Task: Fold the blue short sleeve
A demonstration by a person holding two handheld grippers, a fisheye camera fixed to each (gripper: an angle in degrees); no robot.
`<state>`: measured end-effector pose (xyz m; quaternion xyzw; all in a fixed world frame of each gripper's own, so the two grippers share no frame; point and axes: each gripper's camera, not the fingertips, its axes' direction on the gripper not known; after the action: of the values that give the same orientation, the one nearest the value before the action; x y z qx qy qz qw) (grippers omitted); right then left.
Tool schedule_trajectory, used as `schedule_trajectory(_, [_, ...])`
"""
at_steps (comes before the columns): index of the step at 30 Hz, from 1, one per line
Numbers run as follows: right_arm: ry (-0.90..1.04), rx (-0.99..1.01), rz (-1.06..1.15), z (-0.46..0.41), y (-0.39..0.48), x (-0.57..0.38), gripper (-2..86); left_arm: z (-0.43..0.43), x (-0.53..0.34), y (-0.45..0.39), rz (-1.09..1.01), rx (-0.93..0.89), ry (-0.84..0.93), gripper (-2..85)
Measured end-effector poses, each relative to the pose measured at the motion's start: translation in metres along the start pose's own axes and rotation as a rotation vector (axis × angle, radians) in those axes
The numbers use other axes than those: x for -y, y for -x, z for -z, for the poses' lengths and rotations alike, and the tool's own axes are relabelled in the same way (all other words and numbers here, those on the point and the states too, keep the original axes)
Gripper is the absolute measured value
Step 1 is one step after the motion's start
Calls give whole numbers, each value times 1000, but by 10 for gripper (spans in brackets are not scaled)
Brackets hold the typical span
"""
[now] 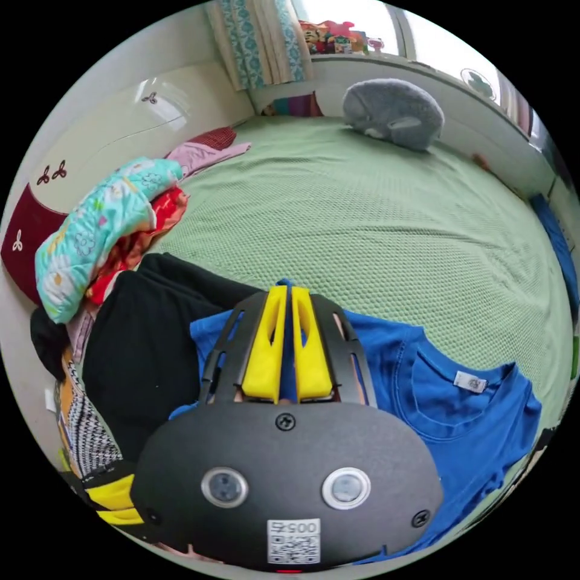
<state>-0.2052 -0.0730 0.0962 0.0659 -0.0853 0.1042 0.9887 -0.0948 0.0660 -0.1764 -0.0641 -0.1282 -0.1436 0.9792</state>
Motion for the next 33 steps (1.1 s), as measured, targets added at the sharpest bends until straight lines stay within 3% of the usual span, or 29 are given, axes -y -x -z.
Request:
schedule_trajectory(3, [-38,-115,129,34,6,-22,59,4,-7,-11,-39,33,-5,63])
schedule_trajectory(8, [-117,-117,184,124,-24,-105,83,10,-23,-25,-74,31,-3,64])
schedule_trajectory(13, [-85,-273,133,200,-69,-233,100,17,-50,-52,-146,43,25,68])
schedule_trajectory(17, [2,-345,-30,233,-102,-351,116,34,-87,-75,-217,17,18,72])
schedule_trajectory(24, [25,-272,-135,248,-104,-497,111,71,-149,-99,-361,101,91,82])
schedule_trajectory(33, [124,-314,-96,203,-78,-550,98,59,-276,-56,-374,147,307,143])
